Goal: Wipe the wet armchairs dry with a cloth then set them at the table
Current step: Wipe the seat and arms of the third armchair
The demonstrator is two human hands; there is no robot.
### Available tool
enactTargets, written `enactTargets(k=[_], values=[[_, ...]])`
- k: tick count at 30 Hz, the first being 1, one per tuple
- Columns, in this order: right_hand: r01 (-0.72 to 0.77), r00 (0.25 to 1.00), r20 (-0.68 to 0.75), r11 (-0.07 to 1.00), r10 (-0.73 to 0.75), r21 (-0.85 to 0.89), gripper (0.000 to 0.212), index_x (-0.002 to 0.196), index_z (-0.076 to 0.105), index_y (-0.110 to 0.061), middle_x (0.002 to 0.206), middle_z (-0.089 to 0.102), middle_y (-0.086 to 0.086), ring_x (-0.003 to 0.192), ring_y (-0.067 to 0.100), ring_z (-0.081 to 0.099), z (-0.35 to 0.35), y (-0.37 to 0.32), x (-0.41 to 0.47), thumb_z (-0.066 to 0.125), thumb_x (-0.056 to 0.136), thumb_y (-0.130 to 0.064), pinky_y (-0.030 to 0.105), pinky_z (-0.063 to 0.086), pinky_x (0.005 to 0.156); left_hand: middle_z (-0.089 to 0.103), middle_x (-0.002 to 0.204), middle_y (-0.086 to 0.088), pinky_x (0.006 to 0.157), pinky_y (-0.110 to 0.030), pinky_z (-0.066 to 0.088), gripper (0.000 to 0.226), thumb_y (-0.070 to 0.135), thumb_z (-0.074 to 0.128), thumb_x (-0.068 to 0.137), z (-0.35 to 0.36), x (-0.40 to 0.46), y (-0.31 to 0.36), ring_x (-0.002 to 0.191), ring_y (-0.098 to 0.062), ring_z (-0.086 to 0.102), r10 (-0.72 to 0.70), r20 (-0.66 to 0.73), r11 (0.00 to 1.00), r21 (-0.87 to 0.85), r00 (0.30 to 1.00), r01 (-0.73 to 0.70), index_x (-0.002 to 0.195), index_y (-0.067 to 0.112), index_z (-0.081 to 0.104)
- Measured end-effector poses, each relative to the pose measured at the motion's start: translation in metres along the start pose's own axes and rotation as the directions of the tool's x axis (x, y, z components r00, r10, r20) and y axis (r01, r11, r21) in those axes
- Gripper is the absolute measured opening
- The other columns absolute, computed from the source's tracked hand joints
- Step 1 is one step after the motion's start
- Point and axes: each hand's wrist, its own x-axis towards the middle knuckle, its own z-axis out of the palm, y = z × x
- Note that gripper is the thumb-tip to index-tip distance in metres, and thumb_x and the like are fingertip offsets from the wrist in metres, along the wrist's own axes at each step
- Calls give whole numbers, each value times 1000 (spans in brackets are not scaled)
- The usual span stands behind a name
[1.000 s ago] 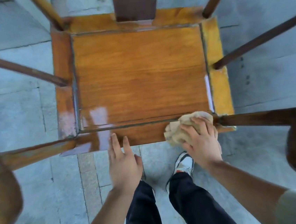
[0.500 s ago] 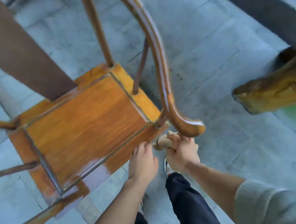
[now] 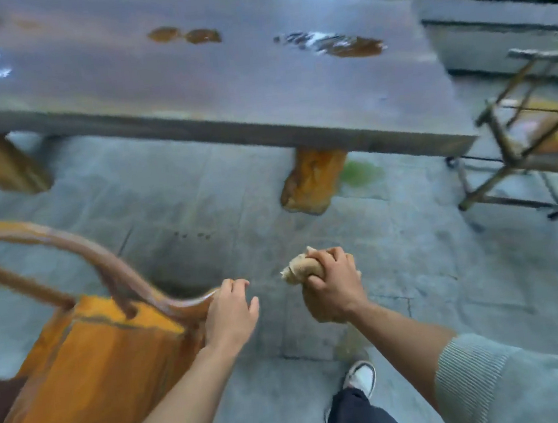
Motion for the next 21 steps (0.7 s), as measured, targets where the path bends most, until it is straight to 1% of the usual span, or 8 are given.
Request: enactTargets(k=[2,5,7,10,14,17,19,21], values=[[-43,994,-97,998,47,47,54,135,54,-42,127,49,-6,121,22,39,-56,22,5,63,82,-41,43,40,98,56,123,-12,101,-41,43,43,30,62,92,-6,33,64,118,-32,53,131,28,989,59,991,-132,129,9,57],[-63,974,-210,995,79,81,54,130,56,-43,125,50,-6,120,22,38,-132,53,17,53,76,-46,43,39,96,55,126,-10,101,-42,43,45,35,59,94,-12,78,154,119,-30,52,283,10,954,99,959,-283,132,11,55],[-108,941,-308,988,137,109,51,129,56,-43,125,50,-5,120,23,39,-192,93,28,55,78,-45,45,42,94,55,127,-10,99,-43,44,46,36,58,93,-7,105,234,119,-30,52,391,23,909,148,920,-390,132,12,55],[-174,886,-410,975,217,139,48,130,58,-42,125,50,-3,120,27,41,-274,160,41,61,81,-40,48,43,97,55,125,-11,96,-43,47,45,37,57,92,6,136,341,117,-31,54,486,63,850,198,871,-489,129,12,55],[-244,790,-533,953,303,181,42,124,61,-41,120,52,-3,118,27,42,-389,260,58,64,82,-37,43,42,95,56,123,-10,93,-40,47,47,40,54,92,33,178,487,115,-30,54,601,99,753,262,793,-603,131,12,54],[-305,718,-611,939,335,158,41,124,61,-40,120,53,-2,116,29,43,-479,329,74,67,84,-34,42,42,96,59,119,-10,91,-39,48,44,41,53,94,56,212,596,109,-29,56,677,84,705,212,731,-677,127,12,56],[-335,679,-643,929,354,158,42,125,61,-40,120,53,-1,114,30,44,-523,362,83,67,85,-33,43,43,96,59,122,-10,93,-39,47,44,40,54,95,70,228,651,112,-29,56,705,75,686,179,705,-705,128,11,56],[-356,652,-665,921,364,155,42,125,61,-40,121,53,-1,115,30,44,-561,396,99,67,85,-31,39,40,92,59,122,-11,93,-40,45,44,40,55,94,87,249,703,113,-30,55,725,77,668,163,684,-726,127,10,56]])
